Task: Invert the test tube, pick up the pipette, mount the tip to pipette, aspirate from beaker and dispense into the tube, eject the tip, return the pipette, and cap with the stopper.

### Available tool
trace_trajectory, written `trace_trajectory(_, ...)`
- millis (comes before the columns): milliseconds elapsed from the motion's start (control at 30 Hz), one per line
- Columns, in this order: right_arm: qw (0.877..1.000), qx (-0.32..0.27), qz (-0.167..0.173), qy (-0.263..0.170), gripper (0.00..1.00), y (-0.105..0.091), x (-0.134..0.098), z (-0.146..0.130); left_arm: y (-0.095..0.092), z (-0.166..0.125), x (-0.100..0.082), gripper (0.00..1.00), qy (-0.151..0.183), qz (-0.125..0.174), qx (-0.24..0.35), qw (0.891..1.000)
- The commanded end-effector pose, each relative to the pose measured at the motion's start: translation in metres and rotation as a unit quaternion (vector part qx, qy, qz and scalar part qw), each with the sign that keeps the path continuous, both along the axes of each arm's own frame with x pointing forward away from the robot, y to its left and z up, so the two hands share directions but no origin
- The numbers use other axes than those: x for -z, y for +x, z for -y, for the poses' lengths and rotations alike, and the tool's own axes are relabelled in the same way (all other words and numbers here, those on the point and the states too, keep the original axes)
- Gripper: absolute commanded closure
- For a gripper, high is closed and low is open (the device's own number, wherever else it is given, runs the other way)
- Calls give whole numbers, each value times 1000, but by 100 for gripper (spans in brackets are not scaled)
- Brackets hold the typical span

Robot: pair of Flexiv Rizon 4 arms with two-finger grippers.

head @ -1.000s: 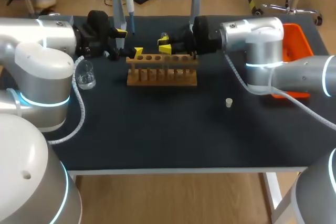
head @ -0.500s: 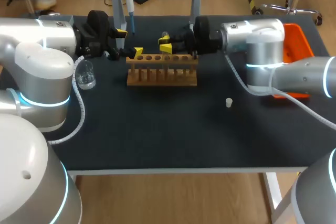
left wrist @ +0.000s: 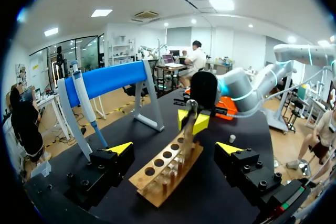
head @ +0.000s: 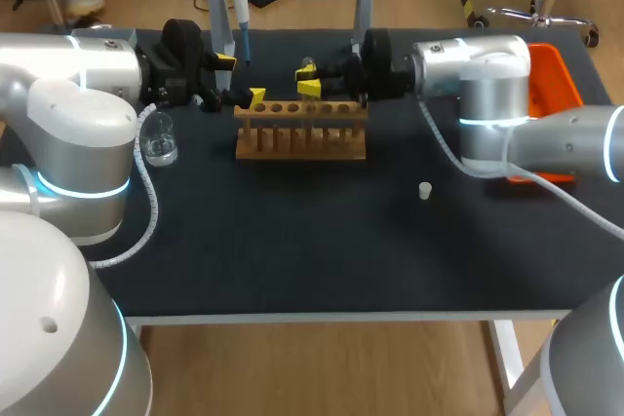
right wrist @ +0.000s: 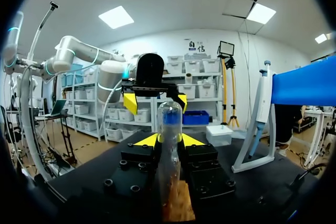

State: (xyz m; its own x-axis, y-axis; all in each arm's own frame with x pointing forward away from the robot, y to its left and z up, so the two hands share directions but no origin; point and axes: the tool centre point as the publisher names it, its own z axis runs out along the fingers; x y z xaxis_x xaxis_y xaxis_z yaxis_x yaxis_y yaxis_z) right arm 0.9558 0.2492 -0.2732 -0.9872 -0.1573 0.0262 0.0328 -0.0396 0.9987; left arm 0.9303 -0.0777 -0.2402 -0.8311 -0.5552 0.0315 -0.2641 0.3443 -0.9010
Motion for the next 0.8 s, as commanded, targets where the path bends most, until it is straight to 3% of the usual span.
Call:
trace_trajectory(33, 1000, 0, 2, -3, 100, 0, -6, 1, 0, -1, -1, 0, 0, -1, 2, 1000)
trace_trajectory(800, 1000, 6, 7, -3, 100, -2, -28, 5, 0, -1, -1, 0, 0, -1, 2, 1000)
